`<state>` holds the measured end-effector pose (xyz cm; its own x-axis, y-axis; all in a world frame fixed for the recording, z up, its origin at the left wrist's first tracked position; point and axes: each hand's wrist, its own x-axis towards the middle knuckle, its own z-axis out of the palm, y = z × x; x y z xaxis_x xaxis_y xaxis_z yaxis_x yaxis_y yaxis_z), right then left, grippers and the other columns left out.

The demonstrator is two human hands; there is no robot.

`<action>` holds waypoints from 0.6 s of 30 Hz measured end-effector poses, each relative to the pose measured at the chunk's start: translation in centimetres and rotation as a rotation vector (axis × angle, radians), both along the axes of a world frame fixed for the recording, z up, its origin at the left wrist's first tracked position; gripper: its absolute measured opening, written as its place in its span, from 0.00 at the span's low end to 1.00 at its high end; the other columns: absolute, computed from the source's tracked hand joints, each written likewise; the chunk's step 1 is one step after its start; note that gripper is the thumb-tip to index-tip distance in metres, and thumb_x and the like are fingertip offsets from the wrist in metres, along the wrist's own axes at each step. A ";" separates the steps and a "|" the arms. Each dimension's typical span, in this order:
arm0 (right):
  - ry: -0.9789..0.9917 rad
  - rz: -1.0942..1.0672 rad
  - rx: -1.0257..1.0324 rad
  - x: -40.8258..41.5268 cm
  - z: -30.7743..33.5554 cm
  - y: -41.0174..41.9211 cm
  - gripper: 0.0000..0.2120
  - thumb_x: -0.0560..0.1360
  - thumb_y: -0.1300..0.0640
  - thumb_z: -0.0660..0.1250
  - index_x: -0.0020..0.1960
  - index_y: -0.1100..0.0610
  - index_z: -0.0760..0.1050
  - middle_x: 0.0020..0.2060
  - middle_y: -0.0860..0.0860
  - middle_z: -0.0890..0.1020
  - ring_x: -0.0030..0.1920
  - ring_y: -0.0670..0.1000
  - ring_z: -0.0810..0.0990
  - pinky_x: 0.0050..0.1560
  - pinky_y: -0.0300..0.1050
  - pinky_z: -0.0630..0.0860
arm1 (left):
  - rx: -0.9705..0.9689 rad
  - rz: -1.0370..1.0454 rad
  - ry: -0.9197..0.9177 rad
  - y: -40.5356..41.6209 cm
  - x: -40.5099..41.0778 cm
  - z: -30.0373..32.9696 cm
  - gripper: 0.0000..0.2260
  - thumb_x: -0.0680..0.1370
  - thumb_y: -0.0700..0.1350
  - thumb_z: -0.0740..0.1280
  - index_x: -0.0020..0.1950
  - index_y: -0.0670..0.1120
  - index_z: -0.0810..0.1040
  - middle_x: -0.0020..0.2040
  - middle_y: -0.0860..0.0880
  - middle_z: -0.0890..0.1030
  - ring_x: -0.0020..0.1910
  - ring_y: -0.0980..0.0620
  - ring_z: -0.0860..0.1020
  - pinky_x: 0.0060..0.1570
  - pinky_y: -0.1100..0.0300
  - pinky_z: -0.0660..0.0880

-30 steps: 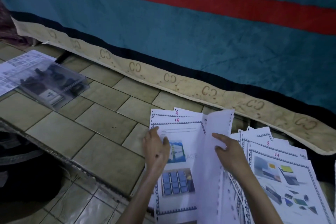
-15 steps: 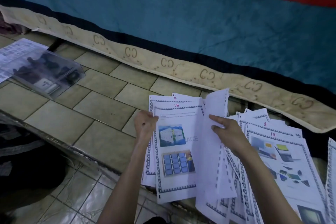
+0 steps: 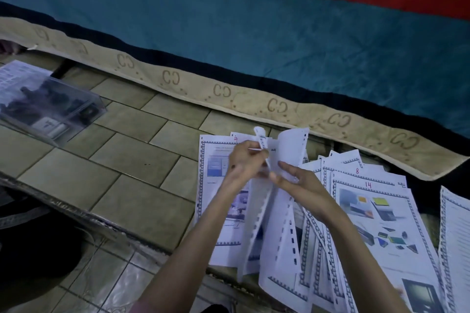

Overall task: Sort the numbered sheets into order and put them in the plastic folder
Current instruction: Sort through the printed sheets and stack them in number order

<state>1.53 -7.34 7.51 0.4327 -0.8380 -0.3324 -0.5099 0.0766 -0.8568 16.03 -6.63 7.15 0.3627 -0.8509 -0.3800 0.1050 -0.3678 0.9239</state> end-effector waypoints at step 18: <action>-0.073 -0.203 -0.159 -4.7 -2.6 -1.7 0.27 0.75 0.69 0.64 0.69 0.49 0.68 0.64 0.45 0.71 0.67 0.47 0.68 0.66 0.42 0.66 | 0.161 0.289 -0.627 3.5 7.0 -6.6 0.08 0.73 0.37 0.68 0.49 0.34 0.76 0.47 0.38 0.82 0.47 0.41 0.80 0.37 0.59 0.68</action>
<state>-3.19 -9.07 4.88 0.2684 -0.9493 -0.1634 -0.4344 0.0321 -0.9001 23.04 -3.11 0.51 0.7573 -0.6382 -0.1383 -0.3149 -0.5425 0.7788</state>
